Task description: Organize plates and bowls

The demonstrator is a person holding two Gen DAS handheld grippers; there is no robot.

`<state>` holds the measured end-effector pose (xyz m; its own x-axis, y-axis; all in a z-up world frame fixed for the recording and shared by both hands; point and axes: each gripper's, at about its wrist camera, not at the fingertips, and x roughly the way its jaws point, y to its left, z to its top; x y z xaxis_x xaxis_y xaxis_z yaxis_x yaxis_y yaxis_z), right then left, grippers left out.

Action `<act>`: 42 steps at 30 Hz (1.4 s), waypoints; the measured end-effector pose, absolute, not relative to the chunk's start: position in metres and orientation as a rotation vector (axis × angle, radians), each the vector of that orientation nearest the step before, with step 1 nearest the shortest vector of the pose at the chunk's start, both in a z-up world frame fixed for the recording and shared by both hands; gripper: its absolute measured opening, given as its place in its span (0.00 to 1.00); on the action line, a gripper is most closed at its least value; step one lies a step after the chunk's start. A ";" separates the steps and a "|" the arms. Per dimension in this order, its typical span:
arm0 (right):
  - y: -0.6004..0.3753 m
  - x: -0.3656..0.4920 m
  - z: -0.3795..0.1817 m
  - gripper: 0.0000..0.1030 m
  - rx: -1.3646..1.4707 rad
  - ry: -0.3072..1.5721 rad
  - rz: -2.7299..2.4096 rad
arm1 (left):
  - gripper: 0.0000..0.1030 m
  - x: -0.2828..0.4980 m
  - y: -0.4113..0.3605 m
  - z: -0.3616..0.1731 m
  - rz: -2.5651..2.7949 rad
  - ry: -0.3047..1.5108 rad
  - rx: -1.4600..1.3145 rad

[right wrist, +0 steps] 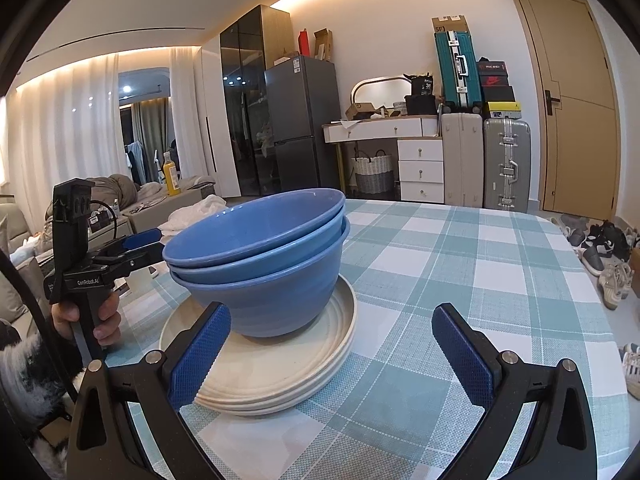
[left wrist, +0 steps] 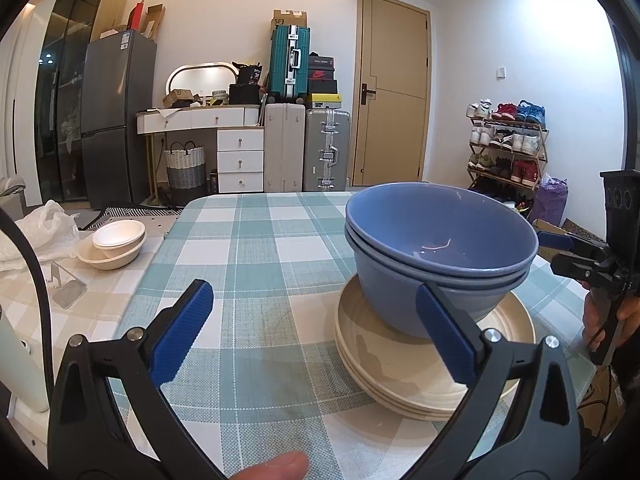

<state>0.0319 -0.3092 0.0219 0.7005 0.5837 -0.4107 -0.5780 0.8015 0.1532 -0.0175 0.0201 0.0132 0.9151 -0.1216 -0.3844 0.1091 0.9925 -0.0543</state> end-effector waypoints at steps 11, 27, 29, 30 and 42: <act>-0.309 0.029 0.022 1.00 0.006 0.454 0.646 | 0.98 -0.019 0.019 0.013 -0.116 0.398 -0.035; -0.310 0.030 0.022 1.00 0.009 0.454 0.646 | 0.98 -0.020 0.019 0.013 -0.116 0.397 -0.035; -0.310 0.030 0.022 1.00 0.009 0.454 0.646 | 0.98 -0.020 0.019 0.013 -0.116 0.399 -0.034; -0.310 0.030 0.022 1.00 0.009 0.454 0.646 | 0.98 -0.020 0.019 0.013 -0.115 0.399 -0.034; -0.310 0.030 0.022 1.00 0.008 0.455 0.646 | 0.98 -0.020 0.019 0.014 -0.116 0.398 -0.035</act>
